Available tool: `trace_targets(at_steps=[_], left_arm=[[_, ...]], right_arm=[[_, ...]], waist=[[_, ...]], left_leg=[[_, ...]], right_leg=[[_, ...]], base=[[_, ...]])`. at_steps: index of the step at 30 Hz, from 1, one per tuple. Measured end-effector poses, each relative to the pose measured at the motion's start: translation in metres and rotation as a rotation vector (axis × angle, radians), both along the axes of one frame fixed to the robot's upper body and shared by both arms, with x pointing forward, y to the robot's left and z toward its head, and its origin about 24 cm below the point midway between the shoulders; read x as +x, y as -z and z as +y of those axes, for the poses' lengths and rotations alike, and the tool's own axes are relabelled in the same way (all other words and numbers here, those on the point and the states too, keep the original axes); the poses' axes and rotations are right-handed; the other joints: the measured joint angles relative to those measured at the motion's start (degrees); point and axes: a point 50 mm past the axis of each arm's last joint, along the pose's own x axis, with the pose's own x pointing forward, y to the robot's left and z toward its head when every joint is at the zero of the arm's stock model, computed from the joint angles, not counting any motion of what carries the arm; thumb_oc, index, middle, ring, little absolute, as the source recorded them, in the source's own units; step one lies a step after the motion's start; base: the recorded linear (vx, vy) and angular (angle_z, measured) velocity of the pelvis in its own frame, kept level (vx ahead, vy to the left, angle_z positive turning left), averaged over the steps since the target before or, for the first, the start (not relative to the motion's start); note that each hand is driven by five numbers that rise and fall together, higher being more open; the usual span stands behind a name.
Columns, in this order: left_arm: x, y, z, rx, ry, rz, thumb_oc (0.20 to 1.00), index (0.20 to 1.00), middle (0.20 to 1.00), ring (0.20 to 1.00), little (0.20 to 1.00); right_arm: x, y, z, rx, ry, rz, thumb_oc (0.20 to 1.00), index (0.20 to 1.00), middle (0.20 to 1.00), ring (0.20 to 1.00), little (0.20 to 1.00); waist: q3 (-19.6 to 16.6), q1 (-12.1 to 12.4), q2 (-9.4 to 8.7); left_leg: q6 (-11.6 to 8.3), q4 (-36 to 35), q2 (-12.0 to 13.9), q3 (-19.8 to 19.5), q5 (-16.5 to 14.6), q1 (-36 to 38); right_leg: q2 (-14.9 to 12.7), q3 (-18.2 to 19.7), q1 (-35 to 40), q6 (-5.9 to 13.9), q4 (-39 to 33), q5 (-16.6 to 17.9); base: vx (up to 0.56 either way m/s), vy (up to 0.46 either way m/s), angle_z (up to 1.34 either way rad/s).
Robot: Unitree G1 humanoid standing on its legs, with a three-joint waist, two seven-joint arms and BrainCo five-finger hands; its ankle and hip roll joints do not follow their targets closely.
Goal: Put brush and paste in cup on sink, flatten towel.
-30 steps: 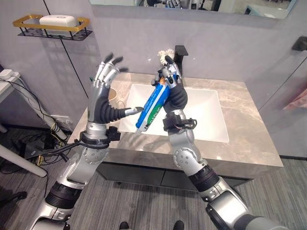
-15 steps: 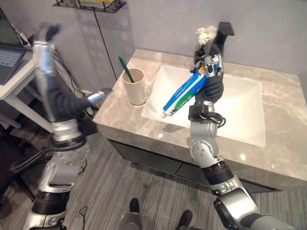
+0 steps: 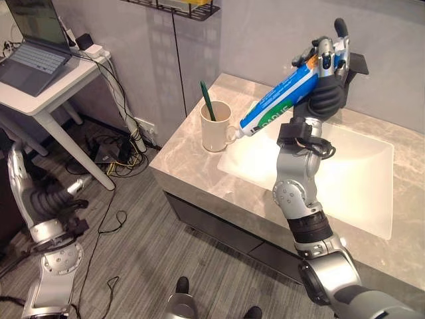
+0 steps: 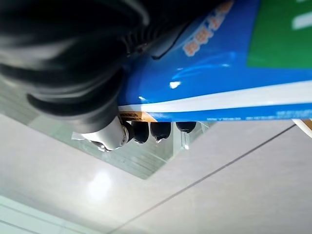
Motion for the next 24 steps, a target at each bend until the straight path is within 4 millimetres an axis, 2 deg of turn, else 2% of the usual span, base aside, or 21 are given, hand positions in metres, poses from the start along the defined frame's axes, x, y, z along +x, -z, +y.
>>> trace_targets(at_steps=[3,8,11,15,19,24], left_arm=[[-0.002,0.030,0.005,-0.061,-0.020,0.155,1.000,1.000,1.000,1.000,1.000],[-0.002,0.078,-0.005,-0.136,0.060,0.408,1.000,1.000,1.000,1.000,1.000],[-0.010,0.098,-0.008,-0.161,0.100,0.533,1.000,1.000,1.000,1.000,1.000],[-0.021,0.117,-0.009,-0.192,0.111,0.635,1.000,1.000,1.000,1.000,1.000],[-0.030,0.133,-0.009,-0.211,0.113,0.727,1.000,1.000,1.000,1.000,1.000],[-0.034,0.136,-0.012,-0.220,0.144,0.758,1.000,1.000,1.000,1.000,1.000]], right_arm=[[0.000,-0.012,0.004,-0.004,-0.013,-0.036,0.200,0.200,0.200,0.200,0.200],[0.002,-0.038,0.010,-0.043,-0.003,-0.102,0.200,0.200,0.200,0.200,0.200],[0.006,-0.049,0.013,-0.068,0.019,-0.104,0.200,0.200,0.200,0.200,0.200],[0.009,-0.061,0.014,-0.095,0.052,-0.119,0.200,0.200,0.200,0.200,0.200],[0.013,-0.061,0.014,-0.136,0.079,-0.112,0.200,0.200,0.200,0.200,0.200],[0.018,-0.060,0.011,-0.232,0.126,-0.089,0.200,0.200,0.200,0.200,0.200]], waist=[[-0.36,0.80,-1.15],[-0.25,0.78,-1.25],[-0.19,1.02,-1.50],[-0.22,1.06,-1.55],[-0.20,1.08,-1.55],[0.09,1.62,-1.98]], left_leg=[[0.17,0.06,-0.36,-0.15,0.12,-1.31],[0.20,0.57,-1.20,-2.28,0.09,-3.20],[0.22,0.48,-1.58,-2.46,0.10,-3.52],[0.56,0.56,-2.20,-2.84,0.34,-5.27],[0.77,0.61,-2.69,-3.32,0.28,-5.82],[1.16,0.62,-2.92,-3.75,0.55,-7.19]], right_leg=[[-0.27,-0.26,-1.22,0.07,0.01,0.16],[-0.84,-2.24,-1.60,0.20,0.02,0.11],[-1.32,-2.38,-1.86,0.29,0.02,0.15],[-1.82,-2.64,-3.30,0.81,0.02,0.50],[-2.07,-3.27,-3.50,0.86,0.02,0.52],[-2.39,-3.73,-4.55,1.09,0.03,0.67]], base=[[0.00,0.049,0.05],[0.02,0.073,0.17],[0.03,0.071,0.08],[0.03,0.049,0.06],[0.03,0.036,0.07],[0.02,0.017,0.06]])
